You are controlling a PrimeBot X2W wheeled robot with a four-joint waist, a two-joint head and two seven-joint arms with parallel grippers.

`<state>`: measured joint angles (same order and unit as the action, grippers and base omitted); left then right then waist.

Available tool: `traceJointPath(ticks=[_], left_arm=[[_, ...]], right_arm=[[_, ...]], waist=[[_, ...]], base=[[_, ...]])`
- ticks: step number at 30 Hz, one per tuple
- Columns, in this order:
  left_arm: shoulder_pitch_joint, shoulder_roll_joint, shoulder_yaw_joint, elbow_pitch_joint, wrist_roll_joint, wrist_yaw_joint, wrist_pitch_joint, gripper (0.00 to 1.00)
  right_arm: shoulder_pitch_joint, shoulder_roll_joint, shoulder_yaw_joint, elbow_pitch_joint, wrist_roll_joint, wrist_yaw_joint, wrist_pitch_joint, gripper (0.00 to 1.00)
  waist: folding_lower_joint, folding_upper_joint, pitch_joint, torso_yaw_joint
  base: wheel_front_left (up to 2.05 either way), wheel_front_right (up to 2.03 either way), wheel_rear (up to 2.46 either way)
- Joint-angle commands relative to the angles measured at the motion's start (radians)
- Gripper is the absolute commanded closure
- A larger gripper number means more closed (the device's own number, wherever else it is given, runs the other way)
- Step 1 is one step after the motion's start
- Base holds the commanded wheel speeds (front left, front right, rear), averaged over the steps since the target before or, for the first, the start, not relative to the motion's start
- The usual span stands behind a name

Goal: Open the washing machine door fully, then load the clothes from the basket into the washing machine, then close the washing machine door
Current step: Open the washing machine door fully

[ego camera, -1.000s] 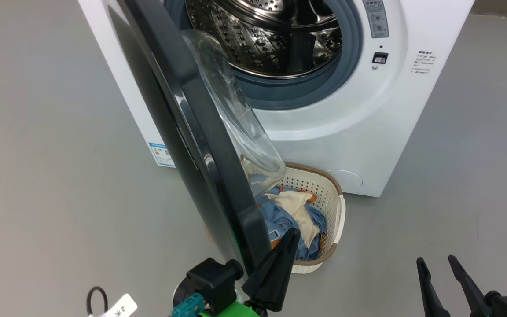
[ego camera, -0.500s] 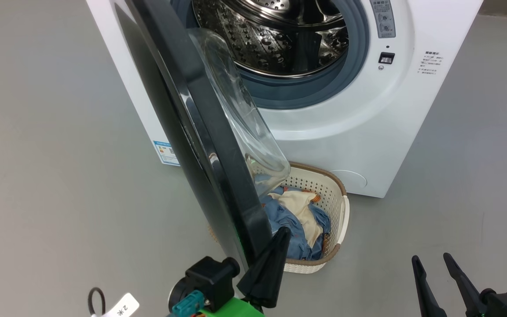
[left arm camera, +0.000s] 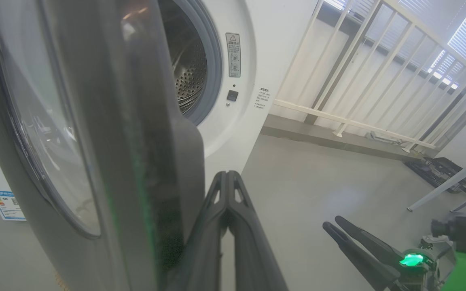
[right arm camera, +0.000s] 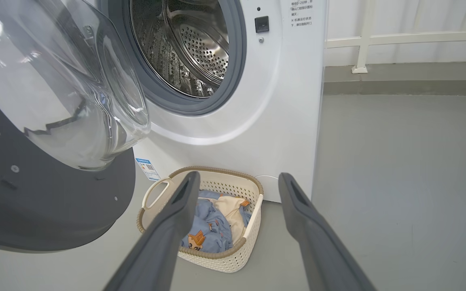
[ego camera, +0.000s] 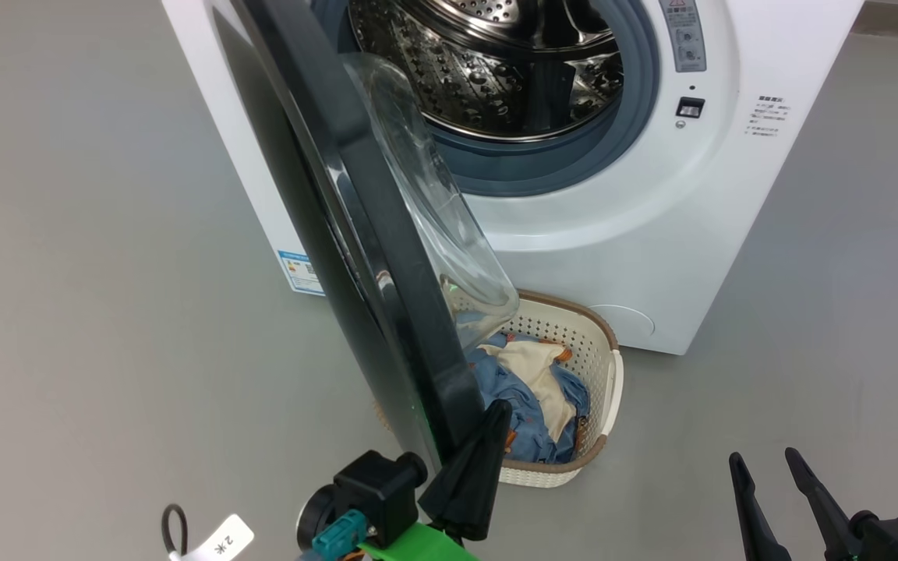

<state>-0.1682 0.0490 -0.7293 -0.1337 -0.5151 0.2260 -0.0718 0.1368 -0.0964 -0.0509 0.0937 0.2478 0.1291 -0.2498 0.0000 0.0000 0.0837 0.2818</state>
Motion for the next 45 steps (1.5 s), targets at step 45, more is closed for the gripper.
traceJointPath(ticks=[45], left_arm=[[-0.039, 0.042, 0.07, 0.02, 0.049, 0.11, -0.012, 1.0]], right_arm=[[-0.025, -0.007, 0.026, -0.014, 0.011, 0.002, -0.012, 0.0]], waist=[[0.0, 0.0, -0.013, 0.154]], base=[[0.0, 0.0, 0.0]])
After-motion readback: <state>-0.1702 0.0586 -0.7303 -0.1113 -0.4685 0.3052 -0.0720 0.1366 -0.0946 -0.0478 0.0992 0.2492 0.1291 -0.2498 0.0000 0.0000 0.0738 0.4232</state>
